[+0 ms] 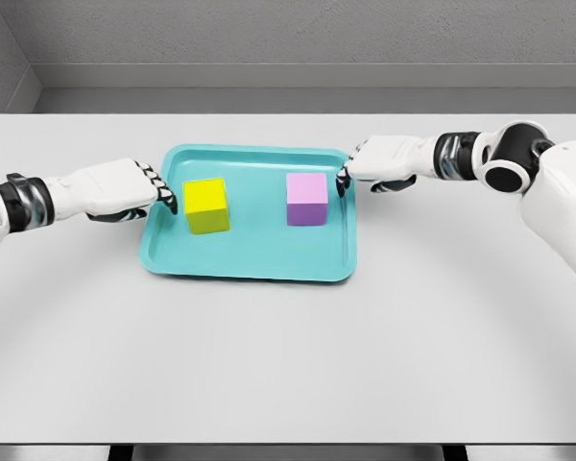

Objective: Push two cubes

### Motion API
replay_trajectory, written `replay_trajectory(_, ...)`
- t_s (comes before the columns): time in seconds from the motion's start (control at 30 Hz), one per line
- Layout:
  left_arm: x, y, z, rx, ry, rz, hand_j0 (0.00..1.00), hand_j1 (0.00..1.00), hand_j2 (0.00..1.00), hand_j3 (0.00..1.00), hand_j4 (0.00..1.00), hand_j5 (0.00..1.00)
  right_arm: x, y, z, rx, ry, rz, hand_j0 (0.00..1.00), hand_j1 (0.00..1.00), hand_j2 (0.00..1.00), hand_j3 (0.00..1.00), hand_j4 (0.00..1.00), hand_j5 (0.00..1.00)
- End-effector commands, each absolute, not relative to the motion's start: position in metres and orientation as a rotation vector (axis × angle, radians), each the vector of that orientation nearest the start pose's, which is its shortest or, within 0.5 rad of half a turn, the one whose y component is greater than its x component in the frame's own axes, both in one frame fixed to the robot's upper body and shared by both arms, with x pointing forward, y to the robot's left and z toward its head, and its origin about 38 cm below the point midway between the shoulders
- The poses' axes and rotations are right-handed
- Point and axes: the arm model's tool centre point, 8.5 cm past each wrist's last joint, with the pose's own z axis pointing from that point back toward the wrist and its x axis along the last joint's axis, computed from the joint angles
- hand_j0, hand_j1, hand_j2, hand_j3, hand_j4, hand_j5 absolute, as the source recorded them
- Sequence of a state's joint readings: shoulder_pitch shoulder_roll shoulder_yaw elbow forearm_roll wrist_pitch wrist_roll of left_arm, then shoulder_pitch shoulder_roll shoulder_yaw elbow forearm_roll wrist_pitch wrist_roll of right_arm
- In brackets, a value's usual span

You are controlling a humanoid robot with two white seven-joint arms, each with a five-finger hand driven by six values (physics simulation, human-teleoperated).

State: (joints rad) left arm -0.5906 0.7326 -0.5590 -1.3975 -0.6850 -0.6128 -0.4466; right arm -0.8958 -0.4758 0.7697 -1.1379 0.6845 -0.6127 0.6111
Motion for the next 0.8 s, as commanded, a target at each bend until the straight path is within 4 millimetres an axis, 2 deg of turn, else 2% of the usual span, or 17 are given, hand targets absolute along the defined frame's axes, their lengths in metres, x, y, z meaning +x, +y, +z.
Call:
replay_trajectory(0.0,0.443,0.294,0.183,0.565,-1.328,-2.179,0.62,0.62,0.62,0.62,0.62,0.62,0.506,-0.201,0.195,0.613,1.658,-3.153,0.61,0.61,0.61,0.61,0.61,0.61)
replay_trajectory(0.2,0.444,0.289,0.183,0.559,-1.341,-2.178,0.62,0.62,0.62,0.62,0.62,0.62,0.507,-0.201,0.188,0.599,1.655,-3.176,0.61,0.61,0.61,0.61,0.61,0.61)
replay_trajectory(0.53,0.444,0.284,0.183,0.55,-1.344,-2.184,0.62,0.62,0.62,0.62,0.62,0.62,0.511,-0.178,0.177,0.53,1.688,-3.183,0.61,0.61,0.61,0.61,0.61,0.61)
replay_trajectory(0.77,0.445,0.275,0.182,0.534,-1.36,-2.182,0.62,0.62,0.62,0.62,0.62,0.62,0.512,-0.166,0.179,0.51,1.708,-3.162,0.6,0.6,0.6,0.6,0.6,0.6)
